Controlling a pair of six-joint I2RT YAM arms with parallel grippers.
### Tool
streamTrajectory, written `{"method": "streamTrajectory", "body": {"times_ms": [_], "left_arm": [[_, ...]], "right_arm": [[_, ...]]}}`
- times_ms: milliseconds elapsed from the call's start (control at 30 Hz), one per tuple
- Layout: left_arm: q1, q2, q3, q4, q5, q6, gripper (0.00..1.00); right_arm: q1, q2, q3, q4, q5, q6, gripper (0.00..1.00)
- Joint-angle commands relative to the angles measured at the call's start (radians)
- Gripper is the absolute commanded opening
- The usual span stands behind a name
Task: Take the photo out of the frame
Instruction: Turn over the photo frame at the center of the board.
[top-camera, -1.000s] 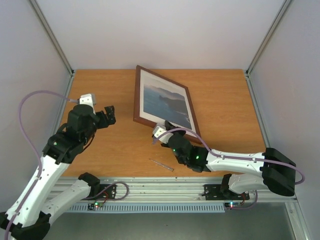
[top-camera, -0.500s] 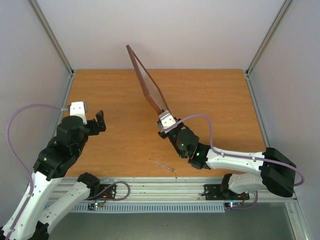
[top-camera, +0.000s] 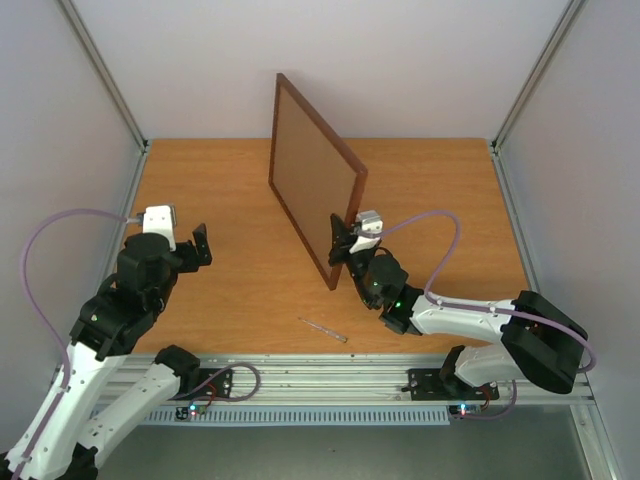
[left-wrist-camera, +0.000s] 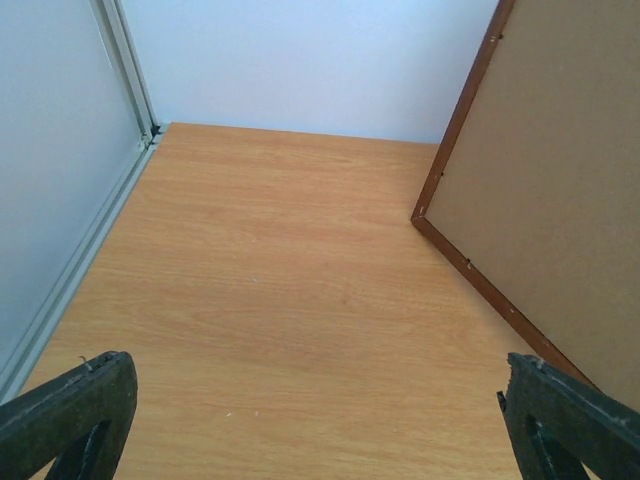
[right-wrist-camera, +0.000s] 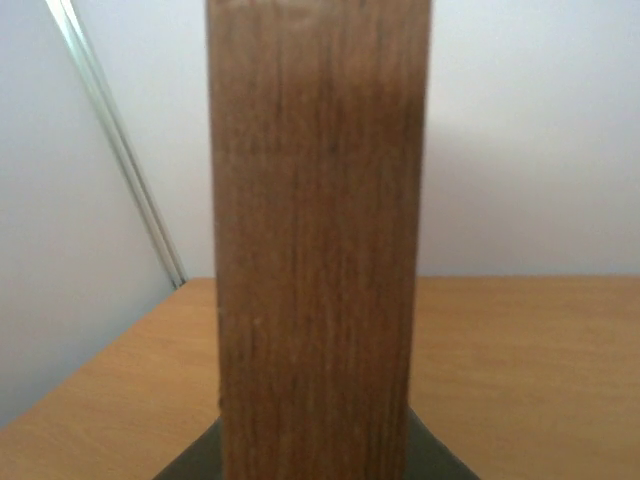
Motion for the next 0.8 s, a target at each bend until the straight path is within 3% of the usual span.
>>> {"method": "streamTrajectory", "body": {"times_ms": [0, 333, 600, 767], "left_arm": [[0.004, -0.017, -0.012, 0.039, -0.036, 0.010, 0.99], [0.003, -0.002, -0.016, 0.037, -0.033, 0.013, 0.99], [0.003, 0.028, -0.010, 0.032, -0.024, 0.009, 0.99], [0.004, 0.052, -0.004, 0.022, -0.024, 0.005, 0.99]], "right_arm": [[-0.042, -0.037, -0.048, 0.121, -0.050, 0.263, 0.01], [-0.130, -0.019, -0.160, 0.191, -0.133, 0.508, 0.01], [-0.151, 0.135, -0.248, 0.448, -0.159, 0.641, 0.01], [-0.153, 0.225, -0.252, 0.462, -0.151, 0.730, 0.06]]}}
